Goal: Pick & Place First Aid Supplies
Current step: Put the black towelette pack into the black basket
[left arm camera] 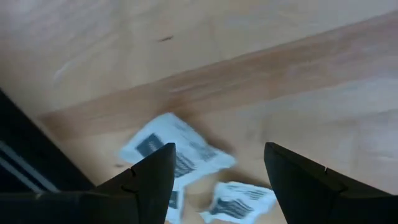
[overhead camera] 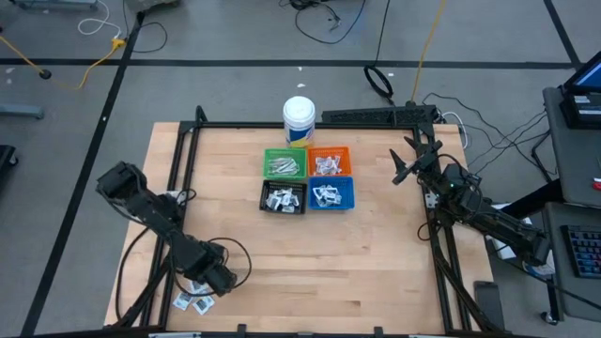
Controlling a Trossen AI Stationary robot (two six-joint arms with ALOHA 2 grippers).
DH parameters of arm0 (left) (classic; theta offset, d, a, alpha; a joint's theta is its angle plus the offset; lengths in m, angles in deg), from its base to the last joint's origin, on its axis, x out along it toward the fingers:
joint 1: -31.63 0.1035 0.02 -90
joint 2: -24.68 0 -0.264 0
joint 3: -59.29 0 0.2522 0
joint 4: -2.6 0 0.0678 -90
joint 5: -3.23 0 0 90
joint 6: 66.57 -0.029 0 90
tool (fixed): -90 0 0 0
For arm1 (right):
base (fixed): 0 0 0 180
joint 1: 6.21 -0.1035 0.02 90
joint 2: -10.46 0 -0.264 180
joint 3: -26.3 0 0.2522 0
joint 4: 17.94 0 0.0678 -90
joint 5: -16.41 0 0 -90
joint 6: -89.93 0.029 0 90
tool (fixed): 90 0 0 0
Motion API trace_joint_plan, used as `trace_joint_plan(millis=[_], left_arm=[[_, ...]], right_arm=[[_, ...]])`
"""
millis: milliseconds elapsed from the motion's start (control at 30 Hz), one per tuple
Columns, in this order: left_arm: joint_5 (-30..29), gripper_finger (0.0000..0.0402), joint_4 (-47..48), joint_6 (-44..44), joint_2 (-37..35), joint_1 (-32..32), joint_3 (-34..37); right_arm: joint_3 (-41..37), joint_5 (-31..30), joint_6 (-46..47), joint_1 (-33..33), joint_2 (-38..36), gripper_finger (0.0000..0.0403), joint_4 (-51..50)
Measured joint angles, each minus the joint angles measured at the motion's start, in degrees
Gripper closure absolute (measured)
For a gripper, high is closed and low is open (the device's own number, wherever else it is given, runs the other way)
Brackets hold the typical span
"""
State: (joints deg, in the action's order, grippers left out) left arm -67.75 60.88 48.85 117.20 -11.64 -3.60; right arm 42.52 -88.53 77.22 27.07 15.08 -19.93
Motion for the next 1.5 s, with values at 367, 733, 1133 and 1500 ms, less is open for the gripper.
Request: trace_joint_plan(millis=[367,733,1133,1500], left_arm=[[1.0,0.0153,-8.5,-0.4,1.1,-2.4,3.8],[1.9,0.0314,-12.0,-3.4,1.2,-2.2,3.8],[0.5,0.0386,-8.1,-14.7,0.3,1.5,3.8],[-4.4,0.0396,4.2,-29.9,-10.4,7.1,4.0]], right_arm=[[0.0,0.0,0.0,0.0,0.0,0.0124,0.0],[0.0,0.0,0.0,0.0,0.0,0.0124,0.0],[0.0,0.0,0.0,0.0,0.0,0.0124,0.0],[0.0,0.0,0.0,0.0,0.0,0.0124,0.0]])
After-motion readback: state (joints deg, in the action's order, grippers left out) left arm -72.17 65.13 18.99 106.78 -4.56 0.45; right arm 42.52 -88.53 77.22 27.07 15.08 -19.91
